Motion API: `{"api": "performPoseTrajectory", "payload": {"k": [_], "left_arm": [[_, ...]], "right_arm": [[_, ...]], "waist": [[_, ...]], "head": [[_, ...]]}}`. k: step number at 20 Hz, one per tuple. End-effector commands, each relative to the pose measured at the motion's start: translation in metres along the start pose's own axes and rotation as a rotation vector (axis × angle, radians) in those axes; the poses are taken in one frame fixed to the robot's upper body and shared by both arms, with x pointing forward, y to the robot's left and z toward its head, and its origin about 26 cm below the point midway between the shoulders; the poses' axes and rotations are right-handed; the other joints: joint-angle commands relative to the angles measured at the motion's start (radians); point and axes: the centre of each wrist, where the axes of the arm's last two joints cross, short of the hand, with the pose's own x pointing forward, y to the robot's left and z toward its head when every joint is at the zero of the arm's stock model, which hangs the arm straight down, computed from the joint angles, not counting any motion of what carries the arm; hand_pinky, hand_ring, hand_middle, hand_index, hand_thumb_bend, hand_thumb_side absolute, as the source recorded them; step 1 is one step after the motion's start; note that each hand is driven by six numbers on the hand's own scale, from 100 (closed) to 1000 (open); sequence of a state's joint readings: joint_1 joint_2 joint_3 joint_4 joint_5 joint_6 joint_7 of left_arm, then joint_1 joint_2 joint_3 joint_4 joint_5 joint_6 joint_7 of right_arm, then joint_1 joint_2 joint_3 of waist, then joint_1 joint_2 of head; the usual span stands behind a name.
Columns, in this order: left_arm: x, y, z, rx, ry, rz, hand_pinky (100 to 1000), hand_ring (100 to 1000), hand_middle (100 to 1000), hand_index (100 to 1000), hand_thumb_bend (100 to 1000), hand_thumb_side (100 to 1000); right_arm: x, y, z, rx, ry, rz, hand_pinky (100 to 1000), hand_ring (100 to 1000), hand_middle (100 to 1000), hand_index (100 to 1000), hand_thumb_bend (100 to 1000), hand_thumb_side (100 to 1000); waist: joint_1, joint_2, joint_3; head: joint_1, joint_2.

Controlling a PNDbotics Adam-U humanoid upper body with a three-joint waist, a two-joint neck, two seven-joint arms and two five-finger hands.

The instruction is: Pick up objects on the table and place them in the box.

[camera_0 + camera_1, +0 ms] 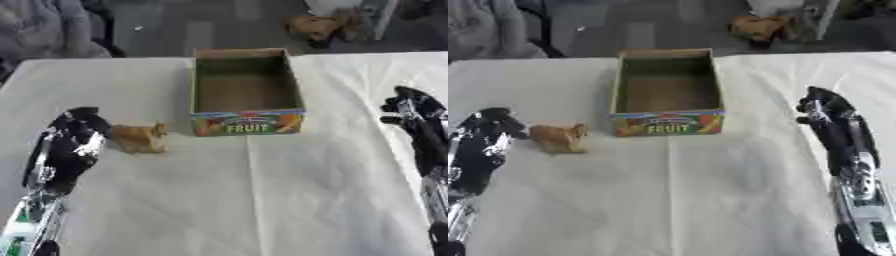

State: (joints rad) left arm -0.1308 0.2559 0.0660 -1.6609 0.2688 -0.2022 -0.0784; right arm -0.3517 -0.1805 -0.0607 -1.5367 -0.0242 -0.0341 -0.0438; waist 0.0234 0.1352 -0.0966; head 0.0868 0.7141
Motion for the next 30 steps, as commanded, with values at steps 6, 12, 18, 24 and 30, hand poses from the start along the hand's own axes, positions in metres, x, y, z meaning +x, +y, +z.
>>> {"api": "performPoseTrajectory", "payload": {"k": [6, 12, 18, 24, 30], "left_arm": [[0.016, 0.017, -0.007, -0.021, -0.030, -0.106, 582, 616, 535, 702, 217, 100], [0.042, 0.047, -0.019, -0.078, -0.033, -0.453, 606, 675, 578, 745, 319, 100], [0.077, 0.060, -0.047, -0.113, -0.060, -0.929, 638, 720, 648, 768, 555, 100], [0.095, 0.058, -0.079, -0.248, -0.075, -1.242, 649, 717, 675, 775, 670, 224], [0.089, 0.059, -0.108, -0.404, -0.035, -1.351, 645, 703, 659, 766, 673, 313]], "right_arm": [[0.010, -0.004, -0.004, 0.002, -0.034, 0.021, 653, 705, 619, 789, 100, 535], [0.009, -0.005, -0.003, 0.001, -0.027, 0.028, 652, 705, 619, 786, 100, 534], [0.008, -0.004, -0.002, 0.007, -0.023, 0.030, 652, 705, 619, 786, 100, 535], [0.007, -0.004, -0.001, 0.010, -0.019, 0.031, 652, 705, 619, 785, 100, 535], [0.006, -0.003, -0.001, 0.014, -0.017, 0.029, 651, 706, 618, 785, 100, 535]], "waist": [[0.002, -0.015, 0.001], [0.007, -0.022, 0.001], [0.013, -0.027, -0.001], [0.013, -0.031, -0.009], [0.012, -0.032, -0.016]], "head": [[0.003, -0.006], [-0.002, -0.006], [-0.008, -0.010], [-0.002, -0.011], [0.001, -0.010]]}}
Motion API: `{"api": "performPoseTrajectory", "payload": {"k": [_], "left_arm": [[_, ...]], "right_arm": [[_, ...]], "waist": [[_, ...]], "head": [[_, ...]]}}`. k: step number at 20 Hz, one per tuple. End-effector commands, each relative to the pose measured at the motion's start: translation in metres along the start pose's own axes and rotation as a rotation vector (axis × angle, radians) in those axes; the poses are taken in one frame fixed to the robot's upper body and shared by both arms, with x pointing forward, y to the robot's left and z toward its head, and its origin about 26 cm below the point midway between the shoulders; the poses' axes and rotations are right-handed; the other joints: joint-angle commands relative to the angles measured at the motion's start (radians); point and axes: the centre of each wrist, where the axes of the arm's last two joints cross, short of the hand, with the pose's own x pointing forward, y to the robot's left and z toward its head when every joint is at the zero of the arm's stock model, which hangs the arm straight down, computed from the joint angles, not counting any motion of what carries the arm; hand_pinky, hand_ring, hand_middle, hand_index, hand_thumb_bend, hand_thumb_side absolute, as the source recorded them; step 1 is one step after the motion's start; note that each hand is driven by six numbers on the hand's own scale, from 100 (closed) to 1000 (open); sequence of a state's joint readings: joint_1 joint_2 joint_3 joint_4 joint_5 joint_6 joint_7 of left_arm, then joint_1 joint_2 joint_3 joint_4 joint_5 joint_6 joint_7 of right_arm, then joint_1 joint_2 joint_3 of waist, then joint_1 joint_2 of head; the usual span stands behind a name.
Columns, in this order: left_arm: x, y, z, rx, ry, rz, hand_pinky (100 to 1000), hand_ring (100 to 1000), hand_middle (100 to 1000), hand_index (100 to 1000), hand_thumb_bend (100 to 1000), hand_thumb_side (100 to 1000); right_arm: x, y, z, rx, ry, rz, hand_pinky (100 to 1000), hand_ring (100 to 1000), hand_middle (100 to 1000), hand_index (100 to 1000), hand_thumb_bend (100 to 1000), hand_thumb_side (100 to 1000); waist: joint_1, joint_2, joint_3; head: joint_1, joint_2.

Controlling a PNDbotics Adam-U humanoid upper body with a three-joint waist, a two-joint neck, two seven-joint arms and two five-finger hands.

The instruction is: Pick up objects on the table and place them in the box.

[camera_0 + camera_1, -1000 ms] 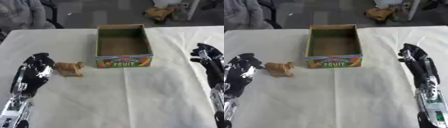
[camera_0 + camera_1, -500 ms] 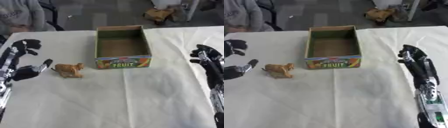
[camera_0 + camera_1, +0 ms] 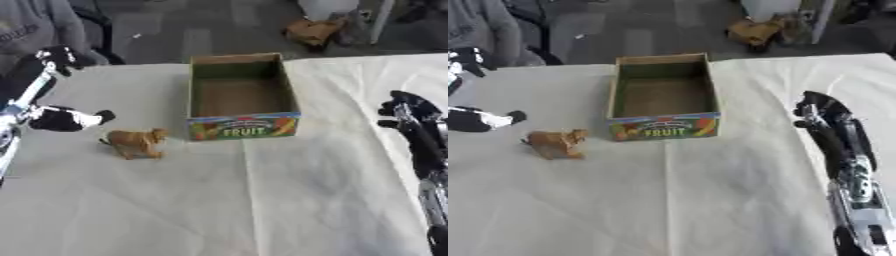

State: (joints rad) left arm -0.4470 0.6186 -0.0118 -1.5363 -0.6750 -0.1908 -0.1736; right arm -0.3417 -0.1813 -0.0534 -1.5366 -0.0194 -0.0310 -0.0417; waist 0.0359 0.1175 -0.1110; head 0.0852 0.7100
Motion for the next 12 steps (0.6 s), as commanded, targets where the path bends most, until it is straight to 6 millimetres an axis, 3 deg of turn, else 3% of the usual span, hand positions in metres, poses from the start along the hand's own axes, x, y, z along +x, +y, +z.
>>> {"api": "performPoseTrajectory", "payload": {"k": [1, 12], "left_arm": [[-0.010, 0.008, -0.008, -0.090, -0.011, -0.079, 645, 700, 656, 766, 673, 322], [-0.023, -0.002, -0.031, -0.378, -0.074, -0.175, 645, 646, 631, 761, 727, 418]], "right_arm": [[0.008, -0.004, -0.004, 0.006, -0.030, 0.022, 651, 706, 618, 785, 100, 535], [0.008, -0.003, -0.003, 0.009, -0.027, 0.019, 651, 707, 618, 785, 100, 536]], "waist": [[-0.001, -0.014, -0.002], [-0.003, -0.017, -0.009]], "head": [[0.004, -0.005], [0.010, -0.002]]}}
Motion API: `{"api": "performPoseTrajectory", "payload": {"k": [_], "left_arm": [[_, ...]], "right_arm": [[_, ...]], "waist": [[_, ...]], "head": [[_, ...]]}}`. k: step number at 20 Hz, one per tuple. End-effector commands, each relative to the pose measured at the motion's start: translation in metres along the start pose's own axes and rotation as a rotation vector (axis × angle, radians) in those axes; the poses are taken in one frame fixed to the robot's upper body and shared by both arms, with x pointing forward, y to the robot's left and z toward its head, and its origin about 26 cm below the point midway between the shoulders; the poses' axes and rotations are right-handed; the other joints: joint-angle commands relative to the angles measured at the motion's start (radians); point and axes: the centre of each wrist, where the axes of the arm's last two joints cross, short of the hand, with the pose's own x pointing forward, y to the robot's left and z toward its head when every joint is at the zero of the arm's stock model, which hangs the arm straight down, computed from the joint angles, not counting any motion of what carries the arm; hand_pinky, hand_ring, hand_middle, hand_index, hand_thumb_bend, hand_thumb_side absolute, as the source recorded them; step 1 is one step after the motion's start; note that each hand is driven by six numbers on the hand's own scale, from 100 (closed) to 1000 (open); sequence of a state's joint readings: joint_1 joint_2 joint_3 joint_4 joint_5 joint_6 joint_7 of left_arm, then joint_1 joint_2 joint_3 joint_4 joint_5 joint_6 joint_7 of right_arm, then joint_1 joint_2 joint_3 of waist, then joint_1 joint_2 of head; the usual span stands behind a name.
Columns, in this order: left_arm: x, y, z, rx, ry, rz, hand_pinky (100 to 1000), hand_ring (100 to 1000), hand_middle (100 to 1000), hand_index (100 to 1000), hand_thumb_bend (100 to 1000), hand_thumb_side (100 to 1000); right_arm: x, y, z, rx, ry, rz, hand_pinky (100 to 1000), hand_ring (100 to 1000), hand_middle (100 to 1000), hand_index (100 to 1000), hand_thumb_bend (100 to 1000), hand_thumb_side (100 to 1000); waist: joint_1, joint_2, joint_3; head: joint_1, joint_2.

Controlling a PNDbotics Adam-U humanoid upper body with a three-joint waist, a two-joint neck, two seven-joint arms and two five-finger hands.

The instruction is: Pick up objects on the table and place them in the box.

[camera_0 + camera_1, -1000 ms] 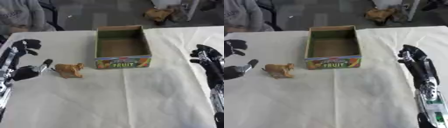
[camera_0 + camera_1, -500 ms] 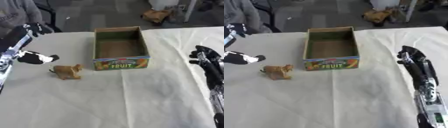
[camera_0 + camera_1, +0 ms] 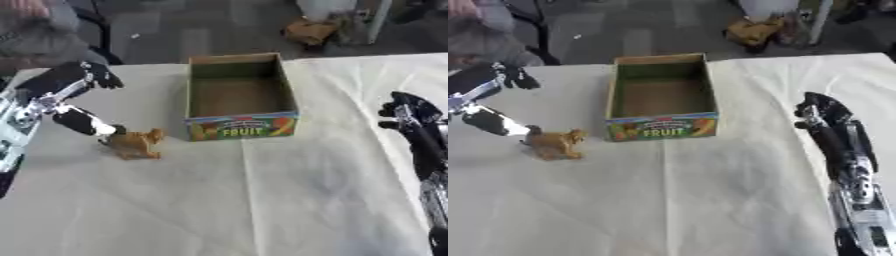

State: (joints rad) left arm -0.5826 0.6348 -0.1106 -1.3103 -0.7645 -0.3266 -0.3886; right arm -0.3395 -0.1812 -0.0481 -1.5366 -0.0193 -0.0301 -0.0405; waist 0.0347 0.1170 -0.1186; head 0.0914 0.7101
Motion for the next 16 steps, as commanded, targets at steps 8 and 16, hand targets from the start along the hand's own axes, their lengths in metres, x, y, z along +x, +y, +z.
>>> {"api": "performPoseTrajectory", "payload": {"k": [8, 16], "left_arm": [[-0.006, -0.003, -0.007, -0.108, -0.012, -0.060, 653, 668, 669, 763, 731, 424], [0.000, -0.021, -0.017, -0.169, -0.033, -0.064, 648, 663, 654, 755, 751, 425]], "right_arm": [[0.008, -0.003, -0.003, 0.003, -0.028, 0.017, 651, 708, 618, 785, 100, 537], [0.007, -0.003, -0.003, 0.003, -0.027, 0.015, 651, 709, 618, 784, 100, 535]], "waist": [[-0.002, -0.018, -0.005], [-0.003, -0.019, -0.006]], "head": [[0.006, 0.000], [0.009, 0.001]]}}
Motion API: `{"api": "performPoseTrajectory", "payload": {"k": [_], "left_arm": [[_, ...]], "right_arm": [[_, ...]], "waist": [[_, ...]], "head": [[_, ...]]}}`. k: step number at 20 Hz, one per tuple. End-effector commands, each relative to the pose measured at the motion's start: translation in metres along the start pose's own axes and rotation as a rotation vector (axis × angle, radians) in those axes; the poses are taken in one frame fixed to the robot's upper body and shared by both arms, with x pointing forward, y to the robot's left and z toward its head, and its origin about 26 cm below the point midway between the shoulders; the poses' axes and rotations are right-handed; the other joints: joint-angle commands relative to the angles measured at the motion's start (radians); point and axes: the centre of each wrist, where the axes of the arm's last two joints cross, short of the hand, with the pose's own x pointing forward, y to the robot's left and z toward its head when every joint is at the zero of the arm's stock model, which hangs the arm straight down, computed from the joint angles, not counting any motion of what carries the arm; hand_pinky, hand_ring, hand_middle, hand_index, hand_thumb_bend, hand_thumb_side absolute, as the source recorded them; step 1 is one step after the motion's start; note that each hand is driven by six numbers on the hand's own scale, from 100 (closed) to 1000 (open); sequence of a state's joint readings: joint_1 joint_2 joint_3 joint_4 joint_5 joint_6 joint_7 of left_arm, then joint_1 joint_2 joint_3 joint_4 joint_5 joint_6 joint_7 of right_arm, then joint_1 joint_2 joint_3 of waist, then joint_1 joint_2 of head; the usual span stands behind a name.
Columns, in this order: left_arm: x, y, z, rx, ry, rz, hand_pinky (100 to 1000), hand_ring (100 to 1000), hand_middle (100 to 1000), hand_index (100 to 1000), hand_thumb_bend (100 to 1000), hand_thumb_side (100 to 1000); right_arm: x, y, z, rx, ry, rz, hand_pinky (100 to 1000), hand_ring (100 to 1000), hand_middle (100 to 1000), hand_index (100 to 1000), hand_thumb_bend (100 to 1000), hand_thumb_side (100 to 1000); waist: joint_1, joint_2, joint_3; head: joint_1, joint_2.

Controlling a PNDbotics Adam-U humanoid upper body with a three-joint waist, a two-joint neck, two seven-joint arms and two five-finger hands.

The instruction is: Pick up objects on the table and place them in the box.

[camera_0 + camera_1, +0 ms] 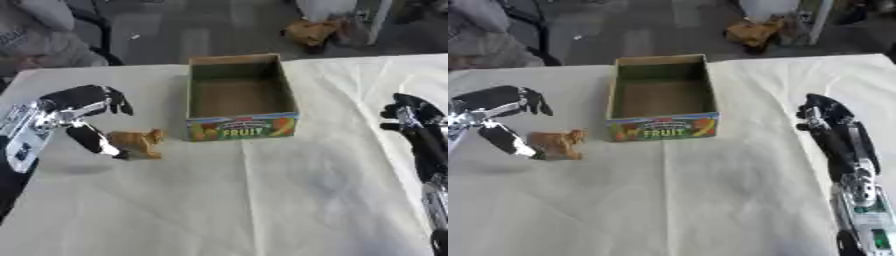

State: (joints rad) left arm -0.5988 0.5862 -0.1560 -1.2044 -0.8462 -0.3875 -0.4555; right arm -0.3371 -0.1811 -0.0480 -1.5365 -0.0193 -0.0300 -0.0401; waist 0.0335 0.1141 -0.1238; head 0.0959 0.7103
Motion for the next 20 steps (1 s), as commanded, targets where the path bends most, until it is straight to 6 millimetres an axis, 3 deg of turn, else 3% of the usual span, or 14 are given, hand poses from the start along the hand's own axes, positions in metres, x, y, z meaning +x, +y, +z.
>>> {"api": "performPoseTrajectory", "payload": {"k": [1, 16, 17, 20], "left_arm": [[-0.002, 0.010, 0.000, 0.000, 0.002, -0.039, 646, 660, 649, 753, 733, 438], [-0.007, -0.010, -0.002, 0.010, 0.041, -0.060, 547, 569, 567, 700, 620, 417], [-0.007, -0.010, -0.002, 0.013, 0.041, -0.059, 464, 505, 518, 659, 563, 387], [-0.005, -0.018, -0.004, 0.047, 0.037, -0.034, 420, 473, 488, 629, 532, 371]], "right_arm": [[0.008, -0.003, -0.004, 0.003, -0.029, 0.015, 650, 709, 618, 784, 100, 537], [0.007, -0.003, -0.004, 0.004, -0.027, 0.015, 650, 710, 618, 784, 100, 538], [0.007, -0.002, -0.004, 0.004, -0.026, 0.015, 650, 711, 618, 784, 100, 538], [0.007, -0.002, -0.003, 0.004, -0.025, 0.015, 650, 711, 618, 784, 100, 538]], "waist": [[-0.002, -0.016, -0.001], [-0.002, -0.016, -0.001], [-0.002, -0.016, -0.001], [-0.004, -0.015, -0.001]], "head": [[0.004, 0.001], [0.002, 0.003], [0.002, 0.003], [0.003, 0.005]]}}
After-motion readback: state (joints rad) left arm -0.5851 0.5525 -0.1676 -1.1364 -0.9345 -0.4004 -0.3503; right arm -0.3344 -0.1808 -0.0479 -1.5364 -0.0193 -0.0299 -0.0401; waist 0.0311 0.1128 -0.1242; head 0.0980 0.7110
